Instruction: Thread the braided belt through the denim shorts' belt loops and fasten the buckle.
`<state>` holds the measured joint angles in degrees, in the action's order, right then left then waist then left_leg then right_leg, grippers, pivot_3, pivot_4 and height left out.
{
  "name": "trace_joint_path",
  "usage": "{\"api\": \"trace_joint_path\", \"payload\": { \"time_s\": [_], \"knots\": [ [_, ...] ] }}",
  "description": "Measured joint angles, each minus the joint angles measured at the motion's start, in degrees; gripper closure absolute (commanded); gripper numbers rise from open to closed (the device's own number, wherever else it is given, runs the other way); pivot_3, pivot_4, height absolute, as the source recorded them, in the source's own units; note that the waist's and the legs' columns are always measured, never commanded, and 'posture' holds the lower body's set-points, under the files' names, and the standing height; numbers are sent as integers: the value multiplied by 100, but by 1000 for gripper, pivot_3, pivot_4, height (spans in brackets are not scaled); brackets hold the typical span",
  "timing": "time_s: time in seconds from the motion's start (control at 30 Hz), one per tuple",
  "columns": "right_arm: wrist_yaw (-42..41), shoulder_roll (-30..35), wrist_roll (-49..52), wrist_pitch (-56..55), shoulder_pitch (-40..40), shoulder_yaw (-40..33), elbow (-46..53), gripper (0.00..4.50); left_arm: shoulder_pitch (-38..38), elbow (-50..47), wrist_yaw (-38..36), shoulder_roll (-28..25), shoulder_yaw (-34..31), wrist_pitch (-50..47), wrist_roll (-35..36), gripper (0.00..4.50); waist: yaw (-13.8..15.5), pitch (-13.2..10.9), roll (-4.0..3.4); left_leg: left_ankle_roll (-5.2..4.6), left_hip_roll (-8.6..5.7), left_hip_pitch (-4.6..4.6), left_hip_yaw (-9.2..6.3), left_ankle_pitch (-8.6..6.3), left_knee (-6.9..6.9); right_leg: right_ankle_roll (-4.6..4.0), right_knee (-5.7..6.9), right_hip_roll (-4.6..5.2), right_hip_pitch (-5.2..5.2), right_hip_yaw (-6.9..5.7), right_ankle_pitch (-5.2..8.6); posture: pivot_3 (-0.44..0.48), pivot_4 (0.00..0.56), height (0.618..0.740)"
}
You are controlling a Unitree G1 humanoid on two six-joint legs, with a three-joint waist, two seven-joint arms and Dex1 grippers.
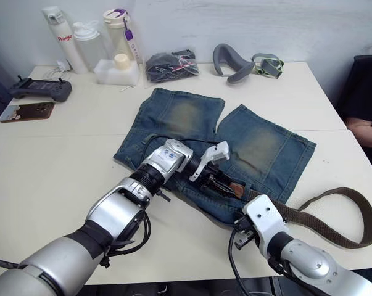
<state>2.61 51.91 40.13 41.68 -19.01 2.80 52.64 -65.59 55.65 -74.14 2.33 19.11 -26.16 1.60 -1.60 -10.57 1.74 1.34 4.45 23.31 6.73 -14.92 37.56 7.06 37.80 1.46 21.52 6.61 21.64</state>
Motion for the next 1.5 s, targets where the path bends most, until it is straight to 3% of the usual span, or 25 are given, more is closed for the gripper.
{"api": "trace_joint_path", "payload": {
  "time_s": [0.07,0.1,0.3,0.47,0.67,0.83,1.07,1.2,1.23,1.43,1.47,1.5],
  "knots": [
    [11,-21,-135,150,-76,-19,0,4500,0,-2,-59,-20,5,3,-5,4352,1,0,0,0,0,0,0,0,0,0,0,0,0,0,0,0,150,740],
    [13,-21,-212,237,-135,-37,-1,4500,0,-2,-81,-28,10,3,-10,4444,1,0,0,0,-1,0,0,0,0,0,0,0,0,0,0,0,150,740],
    [-86,-186,-405,488,-181,-83,0,4500,-38,-73,-117,-182,-71,-103,22,4444,-13,0,0,0,0,-2,1,0,0,0,3,-1,0,0,0,0,150,740],
    [-278,-255,-552,606,-108,-117,0,4500,-243,-336,-363,-1034,-137,-184,26,4444,-24,1,-1,2,3,-5,2,0,-3,-1,5,-2,0,-1,0,0,150,740],
    [-612,-256,-631,716,-199,-359,-1,4500,-345,-706,-805,-2077,-420,-940,163,4444,10,1,0,3,1,-2,0,0,-1,-3,5,1,-1,-10,1,0,150,740],
    [-836,-261,-756,782,-57,-391,-7,4500,-341,-758,-639,-2121,-477,-952,163,4444,12,1,3,-3,-1,1,0,-5,12,-1,6,6,-4,-11,0,0,150,740],
    [-1297,-252,-938,784,245,-401,-9,4500,-91,-999,-725,-2079,-374,-1029,218,1792,-22,1,2,9,12,-2,5,-3,9,-6,15,-6,6,-10,3,0,150,740],
    [-1655,-142,-985,464,264,-854,-2,4500,-143,-692,-727,-2495,-303,-506,13,63,-30,1,2,8,11,-3,11,-4,13,-5,15,-5,6,-7,3,0,150,740],
    [-1768,-56,-979,315,265,-973,0,3830,-187,-516,-729,-2621,-305,-348,-23,0,-19,1,3,7,11,-2,9,-5,13,-5,14,-5,6,-10,3,0,150,740],
    [-2081,567,-967,-359,358,-696,4,1164,-370,-168,-1124,-2938,-316,172,-78,0,2,-1,6,1,8,4,12,-12,21,-5,7,0,2,-14,3,0,150,740],
    [-2049,587,-1067,-435,441,-492,4,789,-316,-260,-1191,-2996,-292,275,-48,0,-5,-1,6,1,8,4,12,-12,21,-5,8,1,3,-12,3,0,150,740],
    [-2024,591,-1192,-462,536,-226,4,789,-183,-510,-1193,-3082,-225,417,41,0,-7,-1,6,1,10,3,9,-12,20,-5,8,2,3,-11,3,0,150,740]
  ]
}}
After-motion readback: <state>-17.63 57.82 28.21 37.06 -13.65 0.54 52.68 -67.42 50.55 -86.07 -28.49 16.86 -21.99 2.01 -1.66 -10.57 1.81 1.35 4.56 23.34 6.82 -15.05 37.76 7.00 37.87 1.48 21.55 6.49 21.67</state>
